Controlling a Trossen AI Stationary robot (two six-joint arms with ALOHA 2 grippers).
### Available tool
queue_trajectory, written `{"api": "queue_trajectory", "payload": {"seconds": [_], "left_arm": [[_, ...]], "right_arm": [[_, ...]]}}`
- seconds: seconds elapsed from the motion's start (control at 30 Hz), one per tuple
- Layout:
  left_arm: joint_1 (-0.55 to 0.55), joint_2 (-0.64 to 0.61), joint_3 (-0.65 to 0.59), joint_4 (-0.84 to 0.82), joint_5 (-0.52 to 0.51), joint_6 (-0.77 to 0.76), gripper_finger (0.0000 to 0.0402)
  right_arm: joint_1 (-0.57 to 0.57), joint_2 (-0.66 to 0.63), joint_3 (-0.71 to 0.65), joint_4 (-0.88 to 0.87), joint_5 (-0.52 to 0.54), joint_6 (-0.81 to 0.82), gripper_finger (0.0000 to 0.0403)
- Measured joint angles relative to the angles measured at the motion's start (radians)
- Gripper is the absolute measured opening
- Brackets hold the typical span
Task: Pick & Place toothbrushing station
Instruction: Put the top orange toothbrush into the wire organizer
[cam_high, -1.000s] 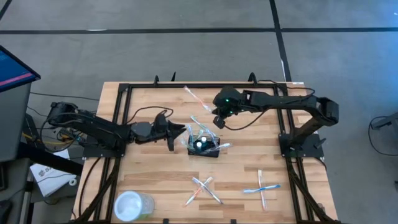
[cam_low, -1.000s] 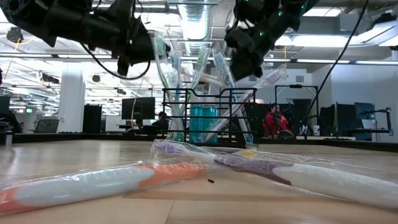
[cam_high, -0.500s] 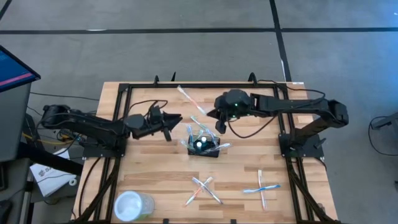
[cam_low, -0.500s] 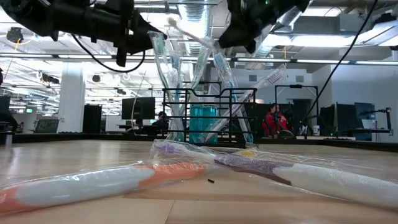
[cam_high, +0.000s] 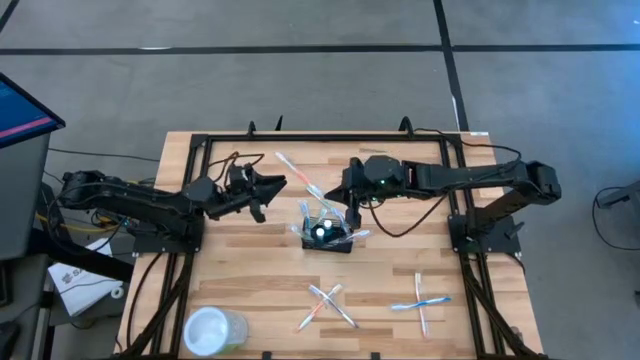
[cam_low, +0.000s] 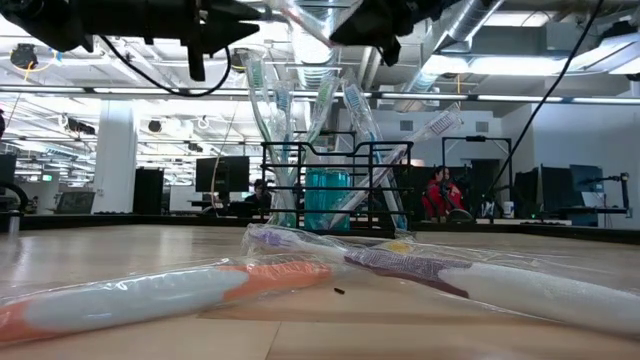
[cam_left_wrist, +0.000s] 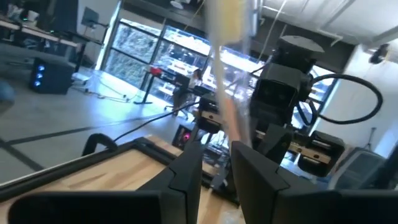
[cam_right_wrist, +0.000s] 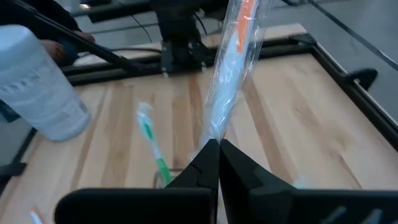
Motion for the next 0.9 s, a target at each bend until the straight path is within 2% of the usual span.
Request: {"api": "queue_trajectory", "payload": {"seconds": [0.17, 0.53, 0.9], "left_arm": [[0.000, 0.001, 0.000, 0.026, 0.025, 0.004, 0.0086], [0.000, 0.025, 0.000, 0.163, 0.089, 0.020, 0.0142], [0.000, 0.057, 0.000, 0.266, 0.110, 0.052, 0.0152]], "right_arm": [[0.024, 0.000, 0.000, 0.039, 0.000, 0.000, 0.0000], [0.049, 0.017, 0.000, 0.104, 0.000, 0.000, 0.0000], [0.055, 0.024, 0.000, 0.127, 0.000, 0.004, 0.0000]]}}
